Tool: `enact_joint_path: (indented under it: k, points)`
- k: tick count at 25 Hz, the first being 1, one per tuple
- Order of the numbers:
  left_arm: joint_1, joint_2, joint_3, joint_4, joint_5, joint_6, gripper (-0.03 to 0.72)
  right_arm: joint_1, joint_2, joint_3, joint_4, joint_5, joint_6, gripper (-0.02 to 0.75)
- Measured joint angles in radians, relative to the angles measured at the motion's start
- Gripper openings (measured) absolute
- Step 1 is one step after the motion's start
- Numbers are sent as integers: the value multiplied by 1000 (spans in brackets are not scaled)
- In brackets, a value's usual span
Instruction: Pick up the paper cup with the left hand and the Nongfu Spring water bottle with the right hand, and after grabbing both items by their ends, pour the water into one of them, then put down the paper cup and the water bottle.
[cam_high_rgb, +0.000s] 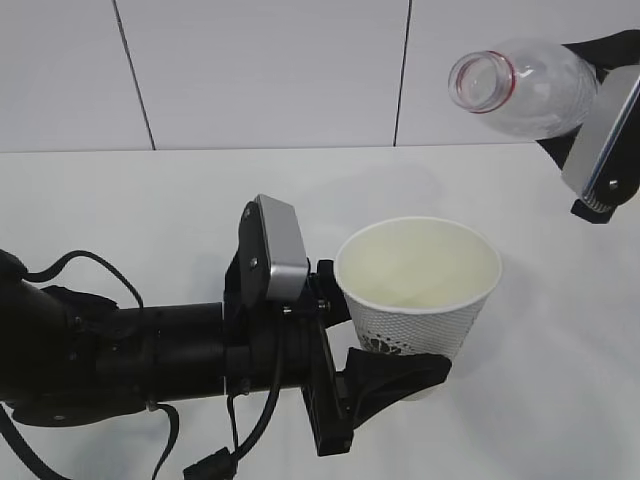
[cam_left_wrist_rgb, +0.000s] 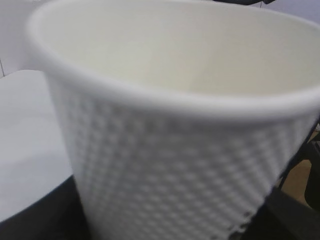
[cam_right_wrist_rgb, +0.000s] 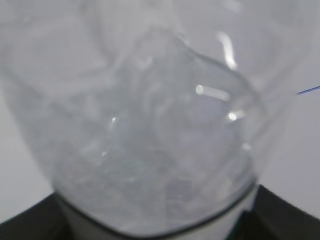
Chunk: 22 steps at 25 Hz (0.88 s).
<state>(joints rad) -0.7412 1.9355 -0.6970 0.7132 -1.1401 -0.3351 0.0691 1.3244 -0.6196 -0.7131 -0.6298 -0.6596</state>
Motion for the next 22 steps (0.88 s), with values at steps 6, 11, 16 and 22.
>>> enact_joint_path:
  k: [6,11,16,22]
  points:
    - [0,0,0,-4,0,0,538,0,0,0,9,-1,-43,456]
    - [0,0,0,-4,0,0,538,0,0,0,37,-2,-99,456]
    - [0,0,0,-4,0,0,538,0,0,0,53,-2,-129,456]
    - [0,0,0,-16,0,0,538,0,0,0,56,-38,-151,456]
